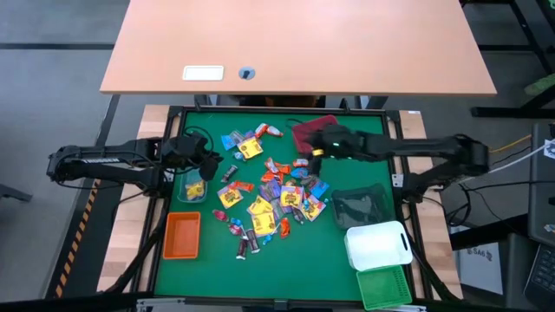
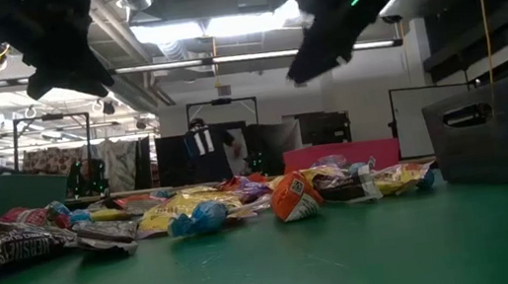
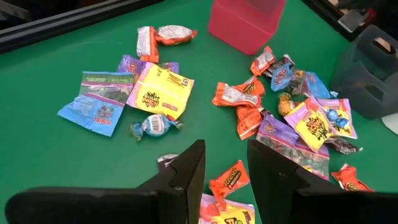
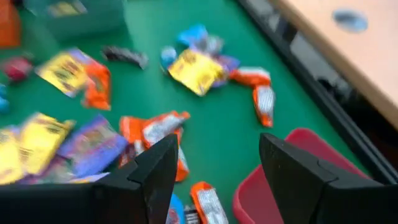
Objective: Sort candy
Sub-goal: Put the orange chocolate bar into the red bin
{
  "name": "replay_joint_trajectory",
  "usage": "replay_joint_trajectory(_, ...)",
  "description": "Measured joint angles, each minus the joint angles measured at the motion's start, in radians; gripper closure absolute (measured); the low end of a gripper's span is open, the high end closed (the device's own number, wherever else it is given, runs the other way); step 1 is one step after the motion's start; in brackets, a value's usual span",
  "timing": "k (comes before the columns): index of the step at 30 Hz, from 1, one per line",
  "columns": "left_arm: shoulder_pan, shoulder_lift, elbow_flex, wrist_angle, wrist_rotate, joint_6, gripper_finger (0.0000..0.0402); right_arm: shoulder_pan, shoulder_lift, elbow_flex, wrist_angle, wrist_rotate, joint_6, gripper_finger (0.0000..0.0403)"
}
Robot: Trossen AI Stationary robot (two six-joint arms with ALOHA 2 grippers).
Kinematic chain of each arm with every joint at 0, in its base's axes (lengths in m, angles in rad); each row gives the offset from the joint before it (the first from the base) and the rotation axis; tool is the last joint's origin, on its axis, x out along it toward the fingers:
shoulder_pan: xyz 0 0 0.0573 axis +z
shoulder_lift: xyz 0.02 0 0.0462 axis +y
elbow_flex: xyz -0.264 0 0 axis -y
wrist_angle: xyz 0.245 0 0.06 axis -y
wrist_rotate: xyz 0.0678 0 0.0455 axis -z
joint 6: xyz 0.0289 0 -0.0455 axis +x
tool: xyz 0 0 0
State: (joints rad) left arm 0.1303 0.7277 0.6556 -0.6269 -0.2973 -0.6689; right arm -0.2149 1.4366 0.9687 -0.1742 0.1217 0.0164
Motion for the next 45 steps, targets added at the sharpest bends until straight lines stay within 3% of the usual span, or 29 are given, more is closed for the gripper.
replay_joint_trajectory(7, 0.000, 0.000, 0.000, -0.001, -0.002, 0.000, 0.0293, -0.008, 0.221, 0.157, -0.096, -0.092, -0.117, 0.0178)
replay_joint_trajectory(14, 0.000, 0.000, 0.000, -0.001, -0.007, 0.000, 0.0293, -0.008, 0.347, 0.238, -0.122, -0.172, -0.179, 0.0178)
replay_joint_trajectory(45, 0.000, 0.000, 0.000, 0.002, -0.006, 0.000, 0.0293, -0.008, 0.544, 0.248, -0.135, -0.183, -0.180, 0.0178)
